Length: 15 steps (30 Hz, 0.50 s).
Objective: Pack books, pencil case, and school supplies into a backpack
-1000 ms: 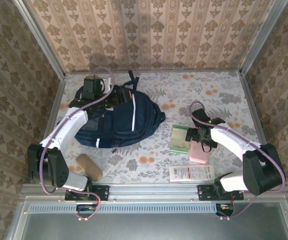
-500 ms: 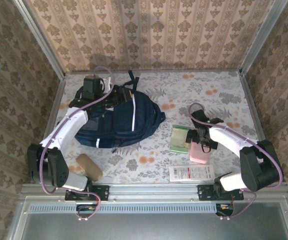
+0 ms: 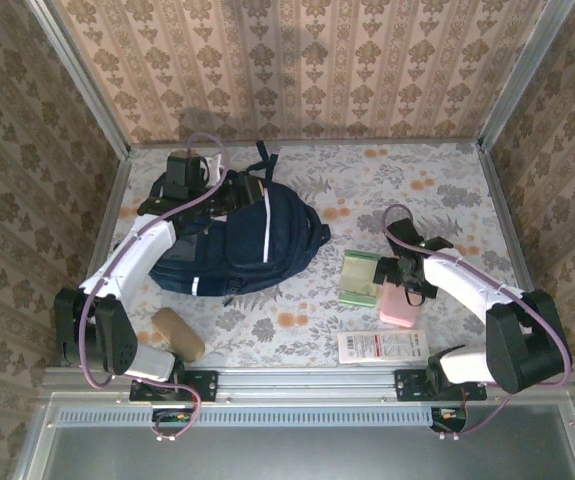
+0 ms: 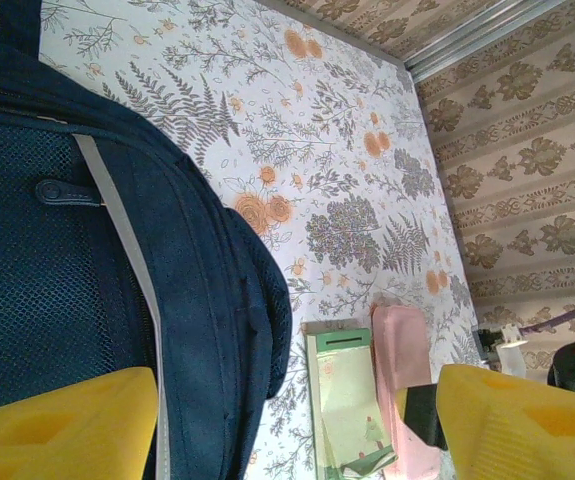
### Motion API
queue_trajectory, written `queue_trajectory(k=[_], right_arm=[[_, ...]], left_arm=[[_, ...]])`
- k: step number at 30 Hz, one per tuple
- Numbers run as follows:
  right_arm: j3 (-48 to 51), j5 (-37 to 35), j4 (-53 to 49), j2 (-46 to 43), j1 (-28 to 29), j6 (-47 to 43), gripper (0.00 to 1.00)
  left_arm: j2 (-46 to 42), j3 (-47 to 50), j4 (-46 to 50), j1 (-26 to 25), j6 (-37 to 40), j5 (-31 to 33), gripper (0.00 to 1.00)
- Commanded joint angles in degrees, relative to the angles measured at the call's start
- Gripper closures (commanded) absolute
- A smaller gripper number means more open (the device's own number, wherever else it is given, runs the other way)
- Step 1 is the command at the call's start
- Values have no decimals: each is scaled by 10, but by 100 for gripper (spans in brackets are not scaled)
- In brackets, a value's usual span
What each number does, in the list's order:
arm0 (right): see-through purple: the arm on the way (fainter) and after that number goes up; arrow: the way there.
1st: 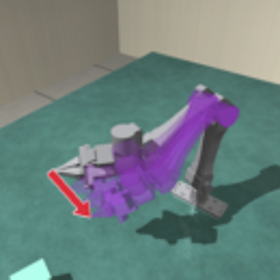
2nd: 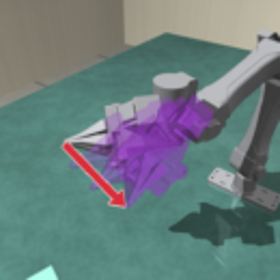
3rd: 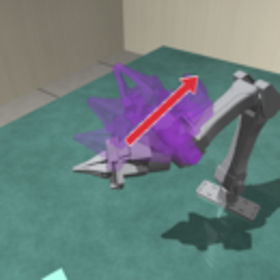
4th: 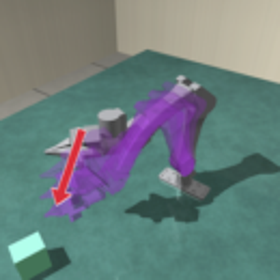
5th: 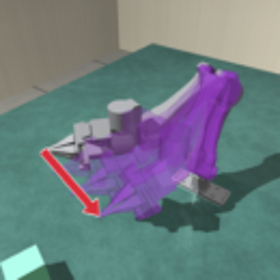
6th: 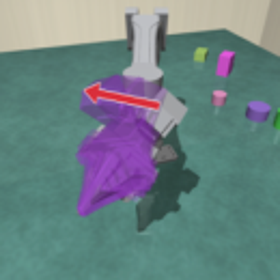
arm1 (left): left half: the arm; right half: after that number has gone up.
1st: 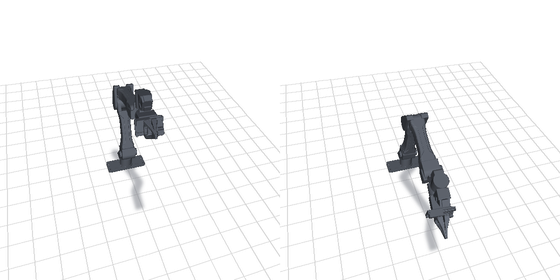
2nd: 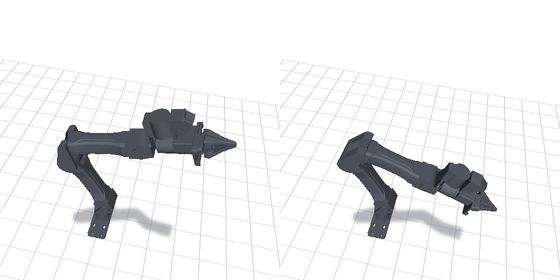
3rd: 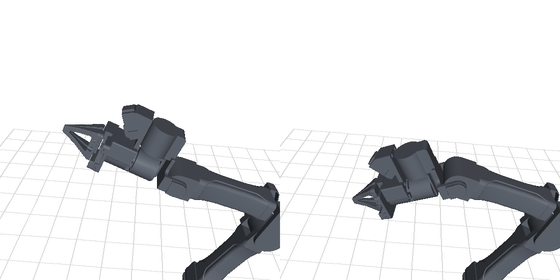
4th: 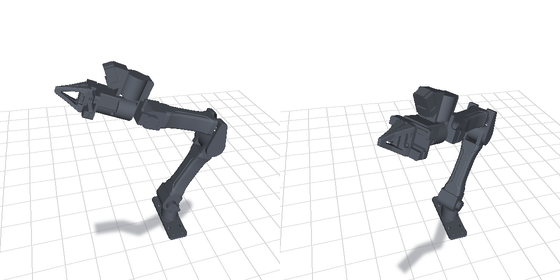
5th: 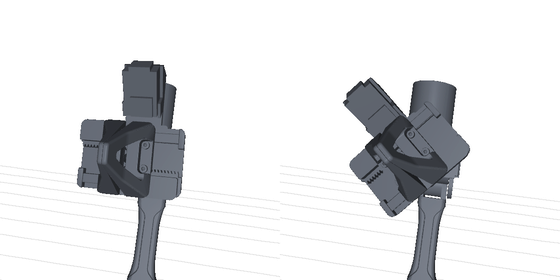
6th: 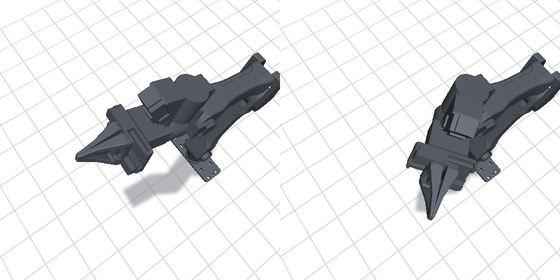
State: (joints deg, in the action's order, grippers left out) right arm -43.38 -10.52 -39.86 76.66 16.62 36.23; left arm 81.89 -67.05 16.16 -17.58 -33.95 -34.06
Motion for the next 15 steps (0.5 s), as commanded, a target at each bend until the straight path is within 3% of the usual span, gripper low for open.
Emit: queue_trajectory(k=[1,8,15], right_arm=[[4,-6,-35,-10,-5,10,0],[8,-6,-44,-9,-15,12,0],[18,61,3,25,-23,13,0]], left_arm=[[-10,6,-16,2,-8,-14,25],[-9,7,-17,3,-9,-15,25],[-7,9,-19,4,-11,-17,24]])
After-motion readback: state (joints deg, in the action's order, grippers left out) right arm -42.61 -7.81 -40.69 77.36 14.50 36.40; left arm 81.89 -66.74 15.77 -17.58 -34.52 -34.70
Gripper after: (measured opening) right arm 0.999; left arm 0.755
